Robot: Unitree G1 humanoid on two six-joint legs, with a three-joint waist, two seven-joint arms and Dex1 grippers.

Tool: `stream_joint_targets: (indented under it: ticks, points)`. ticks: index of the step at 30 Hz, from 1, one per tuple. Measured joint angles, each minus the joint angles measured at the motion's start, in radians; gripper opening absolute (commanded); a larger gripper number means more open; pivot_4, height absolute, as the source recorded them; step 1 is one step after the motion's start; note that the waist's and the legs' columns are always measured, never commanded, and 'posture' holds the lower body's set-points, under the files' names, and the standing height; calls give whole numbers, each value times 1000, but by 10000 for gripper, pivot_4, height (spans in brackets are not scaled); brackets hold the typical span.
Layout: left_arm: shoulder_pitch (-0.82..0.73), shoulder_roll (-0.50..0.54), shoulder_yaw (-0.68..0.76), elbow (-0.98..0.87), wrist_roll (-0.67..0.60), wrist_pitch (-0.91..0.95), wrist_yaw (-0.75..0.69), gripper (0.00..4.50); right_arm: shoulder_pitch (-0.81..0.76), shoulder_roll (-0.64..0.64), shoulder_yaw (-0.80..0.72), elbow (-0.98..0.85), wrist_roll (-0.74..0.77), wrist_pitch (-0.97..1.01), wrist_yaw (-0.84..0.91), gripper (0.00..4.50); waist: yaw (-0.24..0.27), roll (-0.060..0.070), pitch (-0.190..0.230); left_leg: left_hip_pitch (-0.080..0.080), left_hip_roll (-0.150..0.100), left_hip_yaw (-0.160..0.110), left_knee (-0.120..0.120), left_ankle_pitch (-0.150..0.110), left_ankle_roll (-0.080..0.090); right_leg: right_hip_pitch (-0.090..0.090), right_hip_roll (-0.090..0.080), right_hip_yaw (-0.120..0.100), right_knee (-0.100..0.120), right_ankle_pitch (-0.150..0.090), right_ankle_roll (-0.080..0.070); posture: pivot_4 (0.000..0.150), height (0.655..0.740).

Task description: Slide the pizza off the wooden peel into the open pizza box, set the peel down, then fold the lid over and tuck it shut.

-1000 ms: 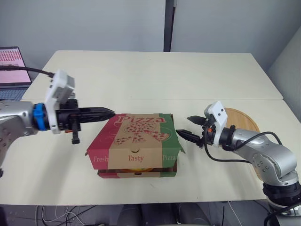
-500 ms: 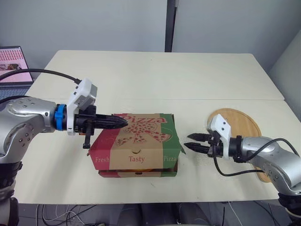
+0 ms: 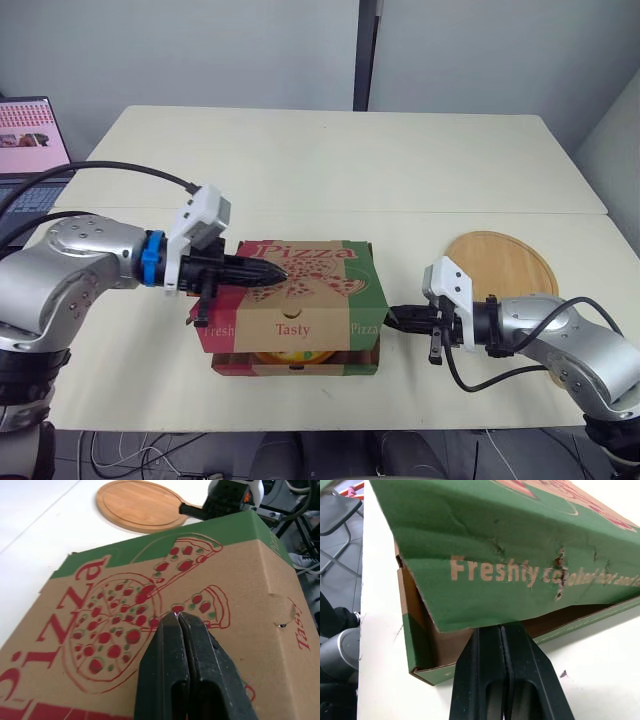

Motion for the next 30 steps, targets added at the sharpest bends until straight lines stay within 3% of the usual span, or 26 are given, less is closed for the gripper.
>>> stream_joint_targets:
  ticks: [9, 14, 30]
  points:
    - [-7, -17, -23, 10, 31, -3, -21, 0, 106, -141, -12, 4, -79, -94, 69, 267, 8, 0, 0, 0, 0, 0, 1, 0, 0, 0, 0, 0, 0, 0, 0, 1500, 7332]
    - [-7, -17, -23, 13, 45, -5, -24, 0, 82, -152, -100, 43, -73, -119, 87, 267, 10, 0, 0, 0, 0, 0, 1, 0, 0, 0, 0, 0, 0, 0, 0, 1500, 7332]
    - [-12, -34, -47, 14, 84, -10, -33, 0, -28, -110, -98, -71, 100, 24, 62, 267, 14, 0, 0, 0, 0, 0, 1, 0, 0, 1, 0, 0, 1, 0, 0, 1500, 7332]
